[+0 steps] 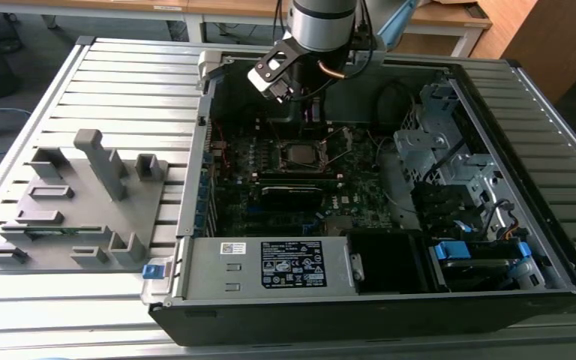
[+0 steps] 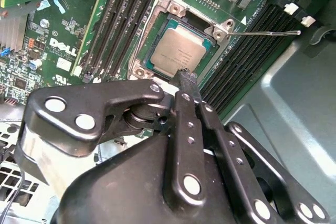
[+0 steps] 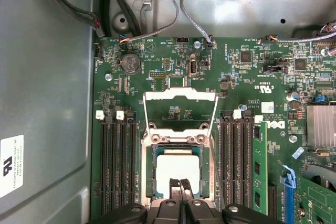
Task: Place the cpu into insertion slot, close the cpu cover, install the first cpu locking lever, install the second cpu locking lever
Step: 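Close the cpu cover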
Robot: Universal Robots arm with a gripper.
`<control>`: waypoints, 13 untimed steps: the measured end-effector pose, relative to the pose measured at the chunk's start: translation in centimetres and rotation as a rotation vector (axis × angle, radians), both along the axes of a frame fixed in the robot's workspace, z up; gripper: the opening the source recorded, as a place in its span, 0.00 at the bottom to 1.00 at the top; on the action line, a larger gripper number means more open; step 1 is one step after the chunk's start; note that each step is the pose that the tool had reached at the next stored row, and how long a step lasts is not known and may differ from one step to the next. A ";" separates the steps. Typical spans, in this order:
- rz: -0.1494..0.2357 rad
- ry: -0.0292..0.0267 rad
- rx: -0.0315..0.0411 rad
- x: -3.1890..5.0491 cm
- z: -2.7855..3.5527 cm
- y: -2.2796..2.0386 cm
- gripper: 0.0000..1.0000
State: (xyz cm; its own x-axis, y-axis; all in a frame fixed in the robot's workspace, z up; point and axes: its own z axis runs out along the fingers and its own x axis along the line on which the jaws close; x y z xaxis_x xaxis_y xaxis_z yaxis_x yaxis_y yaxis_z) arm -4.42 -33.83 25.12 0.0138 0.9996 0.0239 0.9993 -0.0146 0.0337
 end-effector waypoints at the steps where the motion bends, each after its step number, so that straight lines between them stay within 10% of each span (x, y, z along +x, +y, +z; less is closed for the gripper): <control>1: 0.000 0.0000 0.0001 0.00 0.00 0.00 0.11; 13: 0.000 0.0003 -0.0003 0.00 0.89 -0.01 0.11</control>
State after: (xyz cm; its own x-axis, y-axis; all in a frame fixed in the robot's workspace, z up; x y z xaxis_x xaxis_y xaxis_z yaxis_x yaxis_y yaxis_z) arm -4.43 -33.84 26.01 0.0139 0.9996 0.0236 0.9993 -0.0146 0.0334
